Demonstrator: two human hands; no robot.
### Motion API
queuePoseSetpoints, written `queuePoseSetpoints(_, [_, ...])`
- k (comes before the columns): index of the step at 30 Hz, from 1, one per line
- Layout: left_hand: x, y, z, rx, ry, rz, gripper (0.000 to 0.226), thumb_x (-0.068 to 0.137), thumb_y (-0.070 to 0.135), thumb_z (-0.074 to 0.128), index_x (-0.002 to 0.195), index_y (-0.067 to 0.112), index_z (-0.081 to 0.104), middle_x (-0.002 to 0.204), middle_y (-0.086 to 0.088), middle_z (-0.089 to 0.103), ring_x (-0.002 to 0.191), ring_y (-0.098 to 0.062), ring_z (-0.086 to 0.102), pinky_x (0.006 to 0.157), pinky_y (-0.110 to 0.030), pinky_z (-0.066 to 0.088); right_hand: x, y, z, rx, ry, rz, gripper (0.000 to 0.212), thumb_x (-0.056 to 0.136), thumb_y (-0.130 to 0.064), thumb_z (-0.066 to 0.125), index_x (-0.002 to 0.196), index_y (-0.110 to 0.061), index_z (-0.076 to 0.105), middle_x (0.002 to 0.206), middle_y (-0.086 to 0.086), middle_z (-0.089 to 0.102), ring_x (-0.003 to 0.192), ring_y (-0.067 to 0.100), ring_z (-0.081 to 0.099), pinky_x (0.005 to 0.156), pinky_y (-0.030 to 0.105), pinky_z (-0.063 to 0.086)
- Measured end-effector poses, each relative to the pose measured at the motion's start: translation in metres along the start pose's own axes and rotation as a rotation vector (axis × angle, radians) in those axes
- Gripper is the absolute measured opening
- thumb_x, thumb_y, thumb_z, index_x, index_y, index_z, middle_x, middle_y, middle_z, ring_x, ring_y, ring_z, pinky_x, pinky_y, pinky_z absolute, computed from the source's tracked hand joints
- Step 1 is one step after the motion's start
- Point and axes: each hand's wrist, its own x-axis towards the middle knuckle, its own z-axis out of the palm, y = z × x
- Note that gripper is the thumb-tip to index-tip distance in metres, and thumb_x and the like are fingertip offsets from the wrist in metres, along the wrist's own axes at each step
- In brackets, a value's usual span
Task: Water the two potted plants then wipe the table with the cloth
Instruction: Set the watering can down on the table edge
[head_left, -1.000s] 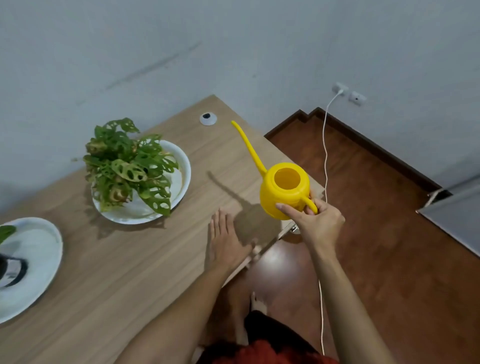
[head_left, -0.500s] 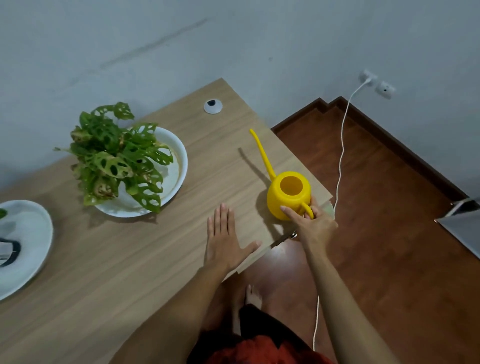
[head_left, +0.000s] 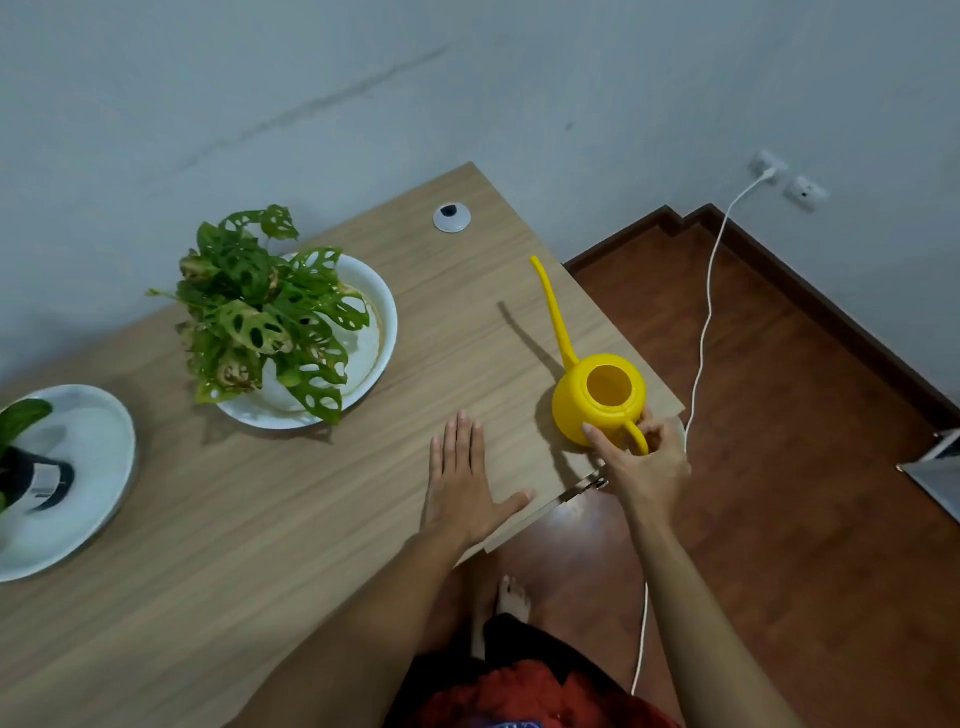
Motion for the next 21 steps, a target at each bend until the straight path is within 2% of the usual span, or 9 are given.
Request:
queuePoseSetpoints(3, [0.0, -0.001, -0.001, -0.013, -0.019, 0.003, 0.126, 0.075, 0.094, 0.023, 0.158, 0.009, -0.016, 0.163, -0.013, -0.032, 0.148, -0.023, -0.035, 0.123, -0.047, -0.017, -0.003, -0.002, -0.001, 0.022, 0.01, -0.02, 0.07, 0.054, -0.03, 0.095, 0.104, -0.01, 0.05, 0.103, -0.001, 0.063, 0.077, -0.019, 0.056, 0.062, -0.003, 0.038])
queuePoseSetpoints(6, [-0.001, -0.002, -0.004, -0.024, -0.045, 0.023, 0.123, 0.078, 0.092, 0.027, 0.157, 0.009, -0.02, 0.162, -0.012, -0.035, 0.147, -0.023, -0.037, 0.123, -0.048, -0.017, -0.008, 0.0, 0.001, -0.003, -0.007, -0.069, 0.079, 0.056, -0.031, 0.094, 0.117, -0.012, 0.047, 0.109, -0.002, 0.057, 0.085, -0.005, 0.057, 0.066, -0.001, 0.038])
queuePoseSetpoints(7, [-0.002, -0.003, -0.006, -0.036, -0.05, 0.031, 0.122, 0.08, 0.09, 0.03, 0.157, 0.01, -0.019, 0.162, -0.011, -0.034, 0.147, -0.023, -0.037, 0.123, -0.047, -0.016, -0.011, -0.001, 0.003, -0.017, -0.001, -0.079, 0.081, 0.057, -0.032, 0.093, 0.12, -0.011, 0.046, 0.114, 0.001, 0.056, 0.092, 0.006, 0.058, 0.071, 0.004, 0.039])
queuePoseSetpoints(9, [-0.002, -0.007, -0.01, -0.065, -0.051, 0.049, 0.118, 0.082, 0.086, 0.034, 0.159, 0.01, -0.015, 0.164, -0.01, -0.03, 0.149, -0.022, -0.033, 0.124, -0.045, -0.015, -0.017, 0.0, 0.007, -0.072, 0.047, -0.126, 0.089, 0.056, -0.036, 0.093, 0.126, -0.011, 0.044, 0.125, 0.01, 0.053, 0.113, 0.024, 0.052, 0.087, 0.024, 0.043])
queuePoseSetpoints(11, [-0.005, -0.012, -0.014, -0.098, -0.028, 0.068, 0.112, 0.086, 0.082, 0.036, 0.16, 0.011, -0.009, 0.166, -0.009, -0.025, 0.152, -0.021, -0.027, 0.125, -0.041, -0.014, -0.022, 0.001, 0.013, -0.136, 0.118, -0.225, 0.094, 0.055, -0.04, 0.093, 0.129, -0.01, 0.043, 0.135, 0.014, 0.049, 0.126, 0.033, 0.046, 0.101, 0.047, 0.043])
queuePoseSetpoints(12, [-0.009, -0.017, -0.014, -0.114, -0.001, 0.067, 0.109, 0.088, 0.079, 0.037, 0.161, 0.011, -0.005, 0.167, -0.009, -0.022, 0.153, -0.021, -0.024, 0.125, -0.04, -0.013, -0.027, 0.0, 0.018, -0.169, 0.135, -0.288, 0.094, 0.056, -0.042, 0.091, 0.13, -0.009, 0.043, 0.14, 0.016, 0.047, 0.131, 0.034, 0.043, 0.105, 0.053, 0.04])
queuePoseSetpoints(13, [-0.013, -0.022, -0.014, -0.126, 0.025, 0.062, 0.105, 0.089, 0.075, 0.039, 0.161, 0.01, -0.001, 0.168, -0.009, -0.018, 0.154, -0.021, -0.021, 0.125, -0.039, -0.012, -0.032, -0.001, 0.022, -0.205, 0.142, -0.346, 0.092, 0.059, -0.043, 0.09, 0.13, -0.007, 0.044, 0.144, 0.017, 0.043, 0.135, 0.035, 0.039, 0.109, 0.054, 0.036])
queuePoseSetpoints(17, [-0.038, -0.055, -0.007, -0.12, 0.101, 0.002, 0.094, 0.092, 0.067, 0.037, 0.161, 0.009, 0.01, 0.17, -0.011, -0.008, 0.156, -0.023, -0.014, 0.127, -0.04, -0.005, -0.062, -0.006, 0.048, -0.318, 0.08, -0.574, 0.077, 0.072, -0.043, 0.078, 0.13, -0.001, 0.048, 0.153, 0.02, 0.033, 0.146, 0.035, 0.025, 0.122, 0.043, 0.012])
queuePoseSetpoints(21, [-0.061, -0.089, -0.004, -0.133, 0.117, -0.067, 0.093, 0.09, 0.066, 0.027, 0.161, 0.008, 0.011, 0.17, -0.01, -0.006, 0.156, -0.022, -0.012, 0.127, -0.04, -0.002, -0.098, -0.004, 0.082, -0.343, -0.109, -0.66, 0.062, 0.077, -0.037, 0.073, 0.124, -0.002, 0.052, 0.152, 0.02, 0.036, 0.147, 0.034, 0.022, 0.123, 0.045, 0.013])
